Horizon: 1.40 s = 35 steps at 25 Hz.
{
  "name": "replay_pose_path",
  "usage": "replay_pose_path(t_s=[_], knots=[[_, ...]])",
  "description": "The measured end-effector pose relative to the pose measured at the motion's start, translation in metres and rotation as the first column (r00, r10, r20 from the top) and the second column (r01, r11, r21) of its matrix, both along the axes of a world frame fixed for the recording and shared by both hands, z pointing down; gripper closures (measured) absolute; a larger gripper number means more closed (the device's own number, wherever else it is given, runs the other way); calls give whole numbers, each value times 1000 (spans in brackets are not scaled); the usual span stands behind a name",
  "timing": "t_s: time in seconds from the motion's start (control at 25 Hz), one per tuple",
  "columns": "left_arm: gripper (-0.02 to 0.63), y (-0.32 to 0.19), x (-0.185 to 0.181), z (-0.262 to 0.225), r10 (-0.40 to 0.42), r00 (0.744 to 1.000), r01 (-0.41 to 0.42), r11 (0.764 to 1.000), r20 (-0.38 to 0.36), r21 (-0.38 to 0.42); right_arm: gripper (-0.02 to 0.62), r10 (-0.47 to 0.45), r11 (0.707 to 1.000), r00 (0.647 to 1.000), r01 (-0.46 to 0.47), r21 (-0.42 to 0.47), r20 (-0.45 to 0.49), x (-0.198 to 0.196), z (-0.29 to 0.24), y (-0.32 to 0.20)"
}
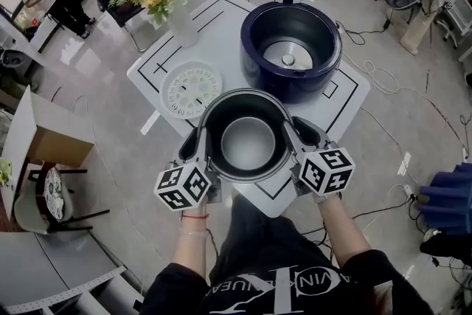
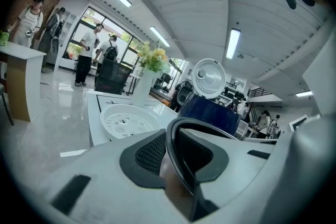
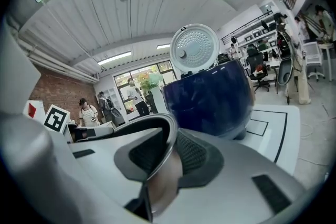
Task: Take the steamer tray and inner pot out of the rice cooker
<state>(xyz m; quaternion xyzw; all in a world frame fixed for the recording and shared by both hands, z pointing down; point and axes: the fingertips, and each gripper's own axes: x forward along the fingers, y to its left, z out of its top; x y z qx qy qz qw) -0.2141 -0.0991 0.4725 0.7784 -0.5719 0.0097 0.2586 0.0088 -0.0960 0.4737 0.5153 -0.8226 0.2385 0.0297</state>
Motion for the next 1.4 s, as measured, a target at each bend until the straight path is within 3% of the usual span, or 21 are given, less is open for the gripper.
replay_pose_path(t_s=[0.2, 0.56, 0.72, 0.96, 1.4], knots=[[534, 0, -3, -6, 30, 999, -32, 998, 30, 52, 505, -26, 999, 1000, 25, 24, 9, 1, -2, 0], [535, -2, -21, -28, -19, 997, 10, 992, 71, 124, 532, -49, 990, 999, 50, 128, -16, 15, -32, 3], [571, -3, -24, -49, -50, 988, 19, 978, 143, 208, 583, -40, 981, 995, 57, 183, -95, 23, -47, 4], [588, -5, -19, -69, -62, 973, 1, 964, 223, 265, 595, -8, 959, 980, 64, 276, -199, 34, -72, 5], [590, -3, -1, -137, -55, 969, -44, 922, 243, 384, 597, 25, 917, 987, 41, 397, -160, 41, -130, 9]])
